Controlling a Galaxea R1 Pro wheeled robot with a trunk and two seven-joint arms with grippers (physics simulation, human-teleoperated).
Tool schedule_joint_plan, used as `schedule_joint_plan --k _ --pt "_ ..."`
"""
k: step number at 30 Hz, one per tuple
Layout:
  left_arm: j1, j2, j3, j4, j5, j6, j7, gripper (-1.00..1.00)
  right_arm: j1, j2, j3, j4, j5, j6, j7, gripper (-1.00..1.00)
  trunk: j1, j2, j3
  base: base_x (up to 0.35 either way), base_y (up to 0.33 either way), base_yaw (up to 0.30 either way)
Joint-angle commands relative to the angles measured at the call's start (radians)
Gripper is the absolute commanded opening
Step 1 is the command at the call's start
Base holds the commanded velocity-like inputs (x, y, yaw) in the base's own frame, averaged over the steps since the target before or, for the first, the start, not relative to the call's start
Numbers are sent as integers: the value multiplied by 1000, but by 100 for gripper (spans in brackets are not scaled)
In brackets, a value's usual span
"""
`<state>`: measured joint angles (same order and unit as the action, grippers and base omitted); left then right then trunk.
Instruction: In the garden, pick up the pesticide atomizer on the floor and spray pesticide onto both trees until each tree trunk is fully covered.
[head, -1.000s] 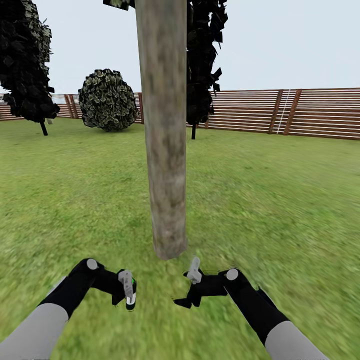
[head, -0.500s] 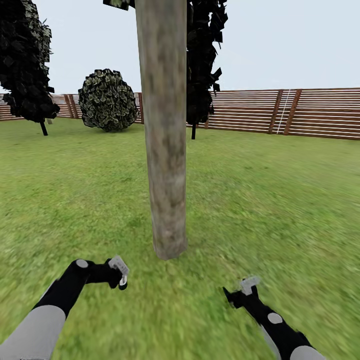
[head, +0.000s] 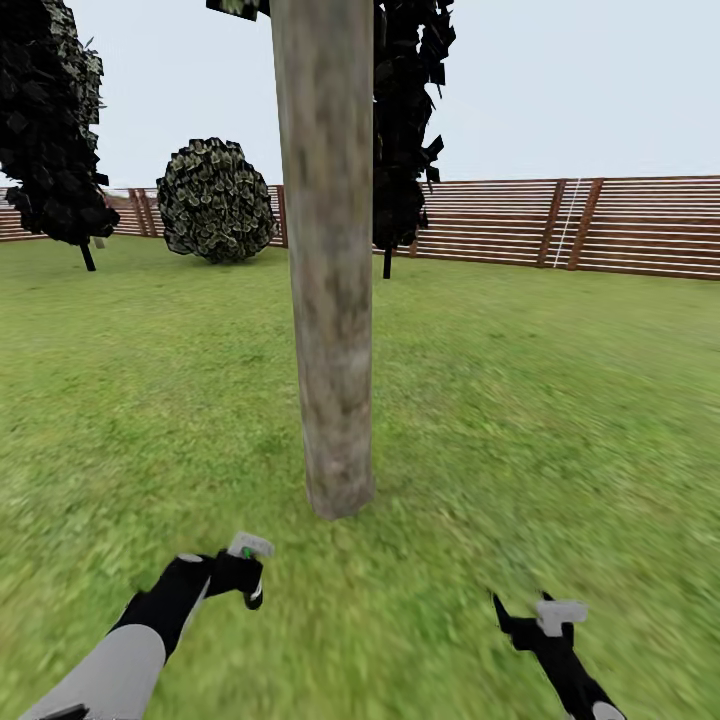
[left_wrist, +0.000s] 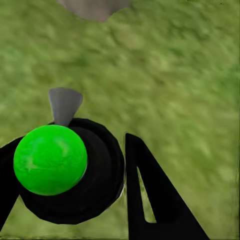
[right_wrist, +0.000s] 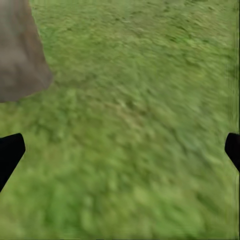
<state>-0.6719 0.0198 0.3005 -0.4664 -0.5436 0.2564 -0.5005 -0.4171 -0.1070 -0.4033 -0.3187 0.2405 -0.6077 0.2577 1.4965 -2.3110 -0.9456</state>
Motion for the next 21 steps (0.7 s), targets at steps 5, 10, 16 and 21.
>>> schedule_joint_plan --k 5,10,16,21 --pt "-13 -7 -3 9 66 162 44 -100 20 -40 -1 2 1 -13 -1 100 0 0 0 0 0 0" --pt "-46 -10 -1 8 74 272 50 -100 52 -43 -2 1 0 -15 -2 100 0 0 0 0 0 0" --pt "-63 -22 -4 5 73 376 51 -100 58 -43 -76 3 0 -14 -60 100 0 0 0 0 0 -135" --pt "-60 -27 -6 5 71 382 52 -100 58 -39 -93 4 1 -12 -90 100 0 0 0 130 0 -258"
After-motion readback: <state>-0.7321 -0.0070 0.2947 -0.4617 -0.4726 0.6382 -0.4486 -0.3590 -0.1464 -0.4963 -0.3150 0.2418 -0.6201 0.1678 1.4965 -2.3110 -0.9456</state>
